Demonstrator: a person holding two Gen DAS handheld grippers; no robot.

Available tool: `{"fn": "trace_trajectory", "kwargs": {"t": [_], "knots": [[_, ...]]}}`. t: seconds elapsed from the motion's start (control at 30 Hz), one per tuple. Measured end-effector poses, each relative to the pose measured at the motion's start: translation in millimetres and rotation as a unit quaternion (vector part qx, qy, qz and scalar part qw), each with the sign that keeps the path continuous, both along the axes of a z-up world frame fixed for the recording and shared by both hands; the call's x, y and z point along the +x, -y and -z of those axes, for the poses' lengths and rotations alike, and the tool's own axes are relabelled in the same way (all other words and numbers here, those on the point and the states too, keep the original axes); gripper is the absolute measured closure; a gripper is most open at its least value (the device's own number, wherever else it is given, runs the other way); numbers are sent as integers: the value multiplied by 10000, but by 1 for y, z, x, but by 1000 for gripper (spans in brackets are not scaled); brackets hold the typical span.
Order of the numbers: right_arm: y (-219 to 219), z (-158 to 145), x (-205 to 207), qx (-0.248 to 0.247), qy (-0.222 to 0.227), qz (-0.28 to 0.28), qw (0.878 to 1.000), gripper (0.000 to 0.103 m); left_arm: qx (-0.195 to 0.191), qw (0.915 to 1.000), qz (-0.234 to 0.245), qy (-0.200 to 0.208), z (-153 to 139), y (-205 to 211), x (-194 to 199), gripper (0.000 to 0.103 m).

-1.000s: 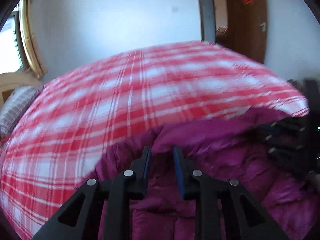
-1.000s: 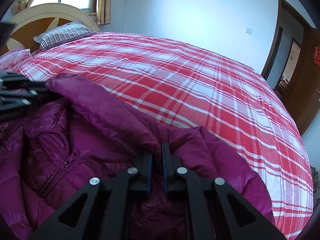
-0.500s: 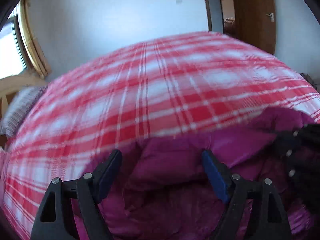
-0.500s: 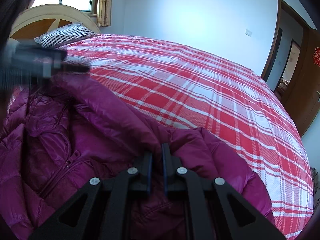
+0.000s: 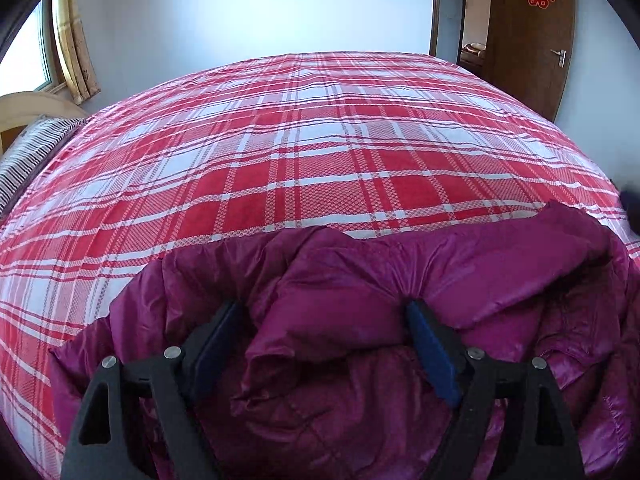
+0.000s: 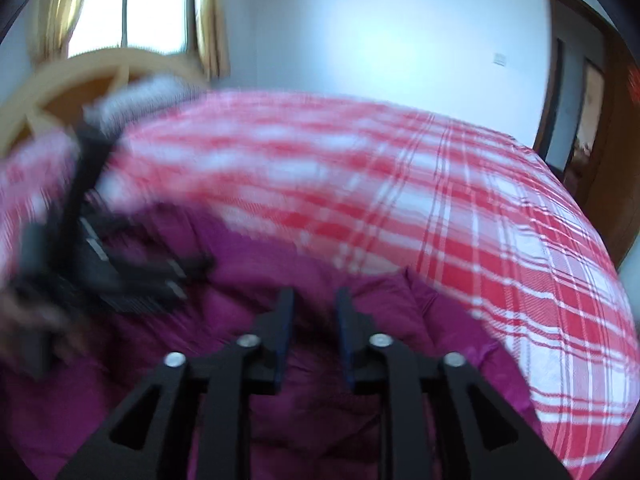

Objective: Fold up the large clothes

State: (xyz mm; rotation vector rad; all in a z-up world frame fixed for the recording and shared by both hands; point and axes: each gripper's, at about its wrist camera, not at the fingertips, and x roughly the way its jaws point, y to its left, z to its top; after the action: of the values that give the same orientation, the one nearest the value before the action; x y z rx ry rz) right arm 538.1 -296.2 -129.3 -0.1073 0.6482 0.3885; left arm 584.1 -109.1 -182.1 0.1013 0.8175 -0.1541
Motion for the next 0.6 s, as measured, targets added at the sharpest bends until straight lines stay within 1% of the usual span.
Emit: {"fn": "trace_trajectory", "kwargs": {"t": [0.07,0.13,0.17,0.23,0.27,0.33,0.37,0.4,0.43,0.5,0.53,0.57,0.6], "knots": [[7,-23,0,469,66,338,9983,69,7,10000,-4,24,0,0,-1,18],[9,-33,15,806,-208,741,9938,67,-14,10000,-5,14,0,0,0,18],[9,-31,27,940,-430,917,9904,67,-21,10000,-3,13,0,0,-1,18],[4,-16,43,797,-779,1079,9879,67,-26,10000,-1,29,-1,0,-2,18],[3,-1,50,586,-990,1198,9861,68,-23,10000,-5,58,-3,-1,-4,18],[2,26,50,336,-1241,1215,9842,72,-79,9997,-19,215,-14,-3,-13,18],[3,33,46,212,-1256,1198,9846,74,-192,9993,23,336,-23,-3,-19,18],[4,39,41,116,-1212,1144,9859,74,-297,9979,100,559,-35,-2,-28,18],[5,42,34,95,-1104,1070,9881,74,-321,9965,146,761,-44,1,-34,18],[12,41,29,237,-1029,1024,9891,74,-297,9940,241,1023,-59,14,-41,18],[13,41,29,278,-1039,1025,9889,74,-312,9936,350,1024,-64,24,-40,18],[14,42,30,277,-1050,1027,9888,74,-275,9943,461,917,-62,33,-36,18],[12,43,30,229,-1028,1025,9891,74,-158,9955,552,759,-56,42,-30,18]]}}
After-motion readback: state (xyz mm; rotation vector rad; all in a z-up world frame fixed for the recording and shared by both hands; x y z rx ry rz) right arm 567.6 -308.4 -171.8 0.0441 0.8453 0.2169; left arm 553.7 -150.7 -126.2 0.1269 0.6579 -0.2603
